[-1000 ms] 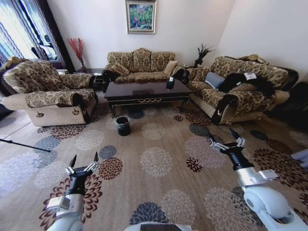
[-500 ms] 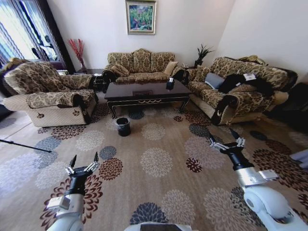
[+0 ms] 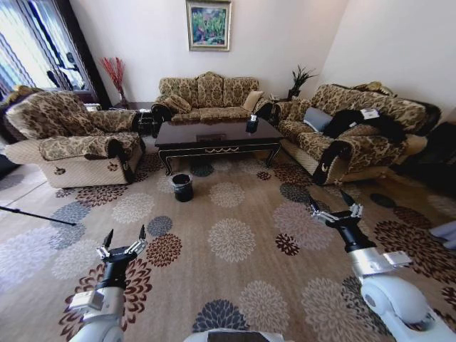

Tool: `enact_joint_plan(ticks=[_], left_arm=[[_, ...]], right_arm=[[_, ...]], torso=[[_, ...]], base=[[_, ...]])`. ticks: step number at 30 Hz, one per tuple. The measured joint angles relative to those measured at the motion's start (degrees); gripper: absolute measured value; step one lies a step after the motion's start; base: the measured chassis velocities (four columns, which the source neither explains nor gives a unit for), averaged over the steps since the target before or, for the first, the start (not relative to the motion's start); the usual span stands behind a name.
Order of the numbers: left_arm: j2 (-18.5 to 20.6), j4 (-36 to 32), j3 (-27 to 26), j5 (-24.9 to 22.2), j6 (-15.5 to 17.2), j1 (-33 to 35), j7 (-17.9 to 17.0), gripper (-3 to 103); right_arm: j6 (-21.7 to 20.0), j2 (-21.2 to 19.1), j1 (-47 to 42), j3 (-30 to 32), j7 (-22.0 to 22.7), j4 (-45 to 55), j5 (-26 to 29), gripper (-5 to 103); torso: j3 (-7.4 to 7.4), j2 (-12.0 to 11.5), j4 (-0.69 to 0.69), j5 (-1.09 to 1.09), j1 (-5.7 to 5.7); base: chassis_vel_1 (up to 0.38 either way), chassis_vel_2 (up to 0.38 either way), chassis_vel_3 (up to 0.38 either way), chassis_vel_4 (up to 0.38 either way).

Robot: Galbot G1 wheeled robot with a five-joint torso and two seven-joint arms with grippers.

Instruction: Move to the front of the table and pick up the trash from the floor, then place it into the trash bin.

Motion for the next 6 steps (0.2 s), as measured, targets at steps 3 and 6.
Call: enact_joint_plan(ticks=[3,6], left_arm=[[0.00,0.00,0.00,0.00,-0.01,0.00,0.00,100],[0.00,0.00,0.00,0.00,0.00,0.00,0.00,100]], right_arm=[[0.00,0.00,0.00,0.00,0.00,0.00,0.00,100],[0.00,0.00,0.00,0.00,0.00,0.00,0.00,100]], torso=[[-0.03,-0.06,0.00,0.00,-0.03],[-0.05,-0.09,0.00,0.00,-0.05]], base=[[0.000,0.000,0.000,0.000],[0.000,0.000,0.000,0.000]])
